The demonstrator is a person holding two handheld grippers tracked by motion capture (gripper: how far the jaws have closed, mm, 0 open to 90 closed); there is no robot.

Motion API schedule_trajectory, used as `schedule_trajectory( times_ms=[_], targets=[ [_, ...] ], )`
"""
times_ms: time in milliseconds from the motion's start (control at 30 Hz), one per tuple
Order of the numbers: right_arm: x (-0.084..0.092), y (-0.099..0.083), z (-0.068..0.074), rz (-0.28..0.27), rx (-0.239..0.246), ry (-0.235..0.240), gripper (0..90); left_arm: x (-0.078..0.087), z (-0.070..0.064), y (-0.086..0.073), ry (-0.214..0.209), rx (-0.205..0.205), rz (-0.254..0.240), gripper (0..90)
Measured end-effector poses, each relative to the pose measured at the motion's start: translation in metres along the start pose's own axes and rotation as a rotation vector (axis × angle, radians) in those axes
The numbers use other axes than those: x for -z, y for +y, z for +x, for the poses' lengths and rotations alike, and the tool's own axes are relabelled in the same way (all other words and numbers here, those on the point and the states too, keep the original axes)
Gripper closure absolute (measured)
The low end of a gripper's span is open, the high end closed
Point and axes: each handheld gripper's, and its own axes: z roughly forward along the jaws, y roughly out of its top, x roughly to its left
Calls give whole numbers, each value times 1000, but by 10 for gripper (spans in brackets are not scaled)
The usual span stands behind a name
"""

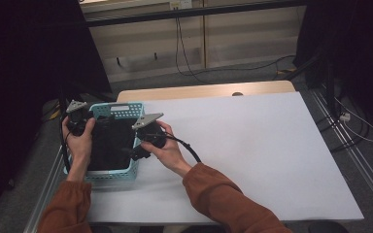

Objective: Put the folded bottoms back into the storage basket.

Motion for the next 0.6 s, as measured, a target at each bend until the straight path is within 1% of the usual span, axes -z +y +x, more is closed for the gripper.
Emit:
schedule_trajectory(
  times_ms=[33,67,100,133,167,200,233,267,300,367,400,433,467,500,533,567,600],
  targets=[
    [0,0,0,0,0,0,53,2,-2,0,12,3,-6,59],
    [1,-1,0,-2,2,-10,48,5,-4,-1,8,-1,-10,58],
    [3,-3,-1,-6,0,-31,30,9,-7,-1,8,-10,-14,58],
    [3,-3,-1,-6,0,-31,30,9,-7,-1,8,-10,-14,58],
    [4,-4,-1,-11,-5,-31,32,11,-10,-2,8,-11,-17,58],
    [7,-6,-2,-16,-10,-43,32,15,-13,-4,2,-12,-25,58],
    [8,-6,-2,-20,-10,-49,31,17,-15,-5,-13,-23,-38,54],
    [8,-6,-2,-20,-10,-49,31,17,-15,-5,-13,-23,-38,48],
    [10,-7,-1,-21,-10,-54,32,20,-17,-6,-33,-38,-55,48],
    [15,-9,0,-26,-3,-71,31,24,-21,-7,-49,-24,-72,44],
    [17,-9,0,-29,-5,-76,35,28,-25,-8,-48,-25,-74,44],
    [17,-9,0,-29,-5,-76,35,28,-25,-8,-48,-25,-74,44],
    [21,-11,-1,-28,-3,-80,51,31,-31,-10,-43,-46,-70,44],
    [21,-11,-1,-28,-3,-80,51,31,-31,-10,-43,-46,-70,44],
    [25,-14,-3,-28,-8,-89,48,34,-35,-13,-53,-66,-62,44],
    [25,-14,-3,-28,-8,-89,48,34,-35,-13,-53,-66,-62,44],
    [29,-17,-5,-32,-14,-104,29,36,-38,-15,-56,-65,-75,44]
  ],
)
